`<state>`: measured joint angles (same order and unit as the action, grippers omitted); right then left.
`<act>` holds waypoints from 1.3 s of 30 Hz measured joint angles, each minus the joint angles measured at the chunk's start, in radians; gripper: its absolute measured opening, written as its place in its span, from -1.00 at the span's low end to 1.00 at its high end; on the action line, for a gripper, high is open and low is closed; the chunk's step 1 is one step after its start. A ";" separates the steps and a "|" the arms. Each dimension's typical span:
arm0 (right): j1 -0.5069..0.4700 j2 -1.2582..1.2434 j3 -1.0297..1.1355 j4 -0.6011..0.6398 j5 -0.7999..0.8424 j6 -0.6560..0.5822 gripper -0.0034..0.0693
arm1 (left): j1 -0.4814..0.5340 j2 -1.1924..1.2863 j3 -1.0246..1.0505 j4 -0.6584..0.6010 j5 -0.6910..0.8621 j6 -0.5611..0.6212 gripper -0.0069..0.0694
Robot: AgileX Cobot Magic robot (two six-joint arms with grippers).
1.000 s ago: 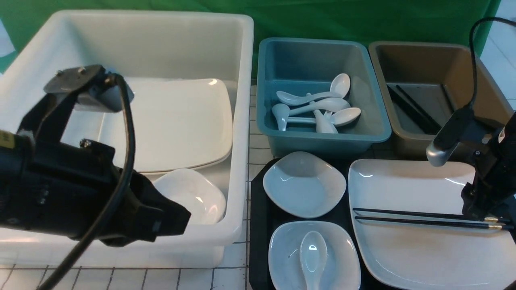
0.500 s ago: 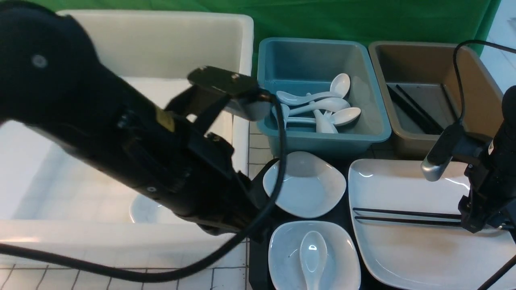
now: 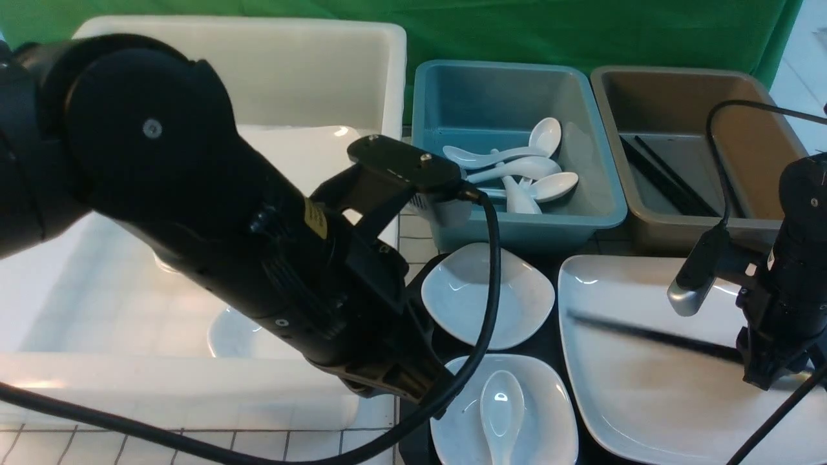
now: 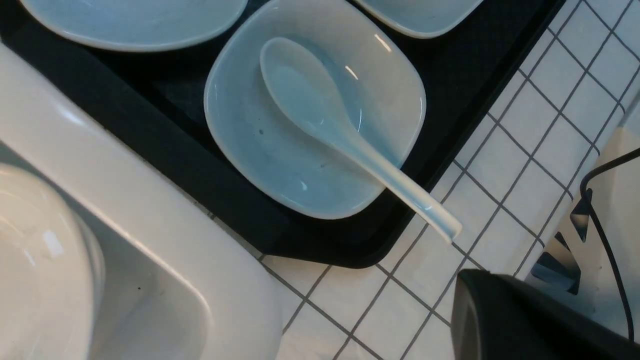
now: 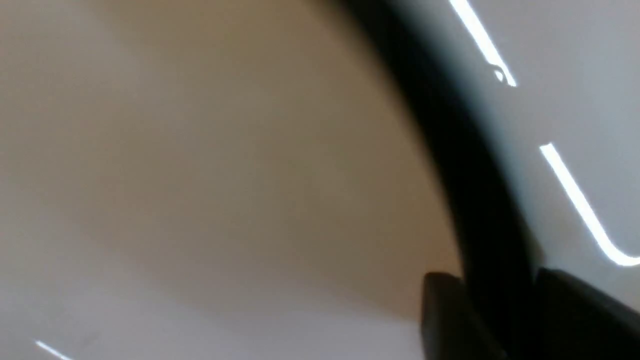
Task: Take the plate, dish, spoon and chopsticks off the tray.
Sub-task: Use the right arm to grab a pair of chopsticks from the plate, then use the right arm to put the chopsticks into the small storage box on the right
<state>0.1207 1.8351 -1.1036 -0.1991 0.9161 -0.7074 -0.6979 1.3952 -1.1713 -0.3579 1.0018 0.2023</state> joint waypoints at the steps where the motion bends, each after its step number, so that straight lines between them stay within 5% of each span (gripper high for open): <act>1: 0.000 0.000 0.000 0.000 0.004 0.001 -0.57 | 0.000 0.000 0.000 0.002 -0.001 0.000 -0.83; 12: 0.073 -0.030 0.000 0.000 0.173 -0.031 -0.53 | 0.000 0.000 0.000 0.003 -0.052 0.000 -0.83; 25: 0.164 -0.354 -0.007 0.072 0.280 -0.100 -0.53 | 0.000 0.001 -0.061 -0.001 -0.145 0.000 -0.83; 30: 0.085 -0.407 -0.102 0.149 0.150 -0.079 -0.53 | 0.000 0.003 -0.132 0.000 -0.289 0.000 -0.83; 39: -0.149 -0.256 -0.304 0.463 -0.137 -0.044 -0.53 | 0.000 0.145 -0.300 0.033 -0.526 0.000 -0.83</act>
<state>-0.0284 1.5790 -1.4076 0.2636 0.7793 -0.7510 -0.6979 1.5398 -1.4713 -0.3248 0.4757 0.2021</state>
